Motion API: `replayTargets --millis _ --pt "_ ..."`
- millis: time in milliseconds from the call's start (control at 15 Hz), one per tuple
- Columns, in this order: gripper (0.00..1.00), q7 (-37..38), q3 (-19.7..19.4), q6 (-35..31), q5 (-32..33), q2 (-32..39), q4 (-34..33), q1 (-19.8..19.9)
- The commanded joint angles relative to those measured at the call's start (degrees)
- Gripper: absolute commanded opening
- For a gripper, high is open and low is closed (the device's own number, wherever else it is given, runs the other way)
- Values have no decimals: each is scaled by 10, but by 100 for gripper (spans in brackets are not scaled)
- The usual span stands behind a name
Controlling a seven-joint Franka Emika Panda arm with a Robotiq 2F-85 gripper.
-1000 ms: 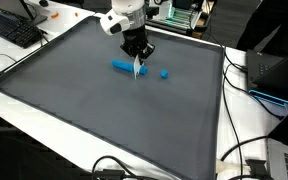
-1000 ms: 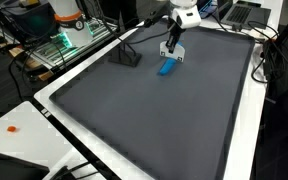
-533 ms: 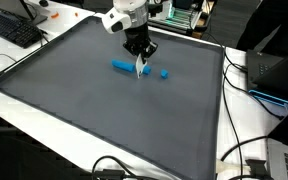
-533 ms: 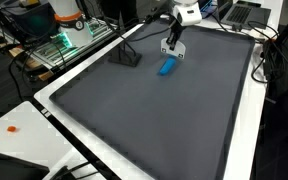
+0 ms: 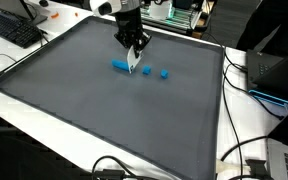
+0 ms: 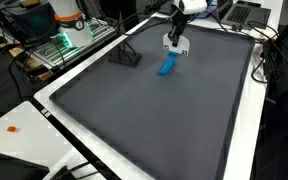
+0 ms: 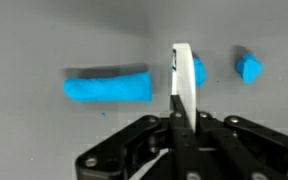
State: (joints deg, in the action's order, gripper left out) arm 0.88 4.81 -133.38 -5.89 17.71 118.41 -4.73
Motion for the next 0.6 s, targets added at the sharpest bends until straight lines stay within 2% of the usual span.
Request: replayTargets --millis 0,533 --pt "1 8 -12 12 20 -9 4 4" --pt "1 -4 -23 4 30 2 5 14"
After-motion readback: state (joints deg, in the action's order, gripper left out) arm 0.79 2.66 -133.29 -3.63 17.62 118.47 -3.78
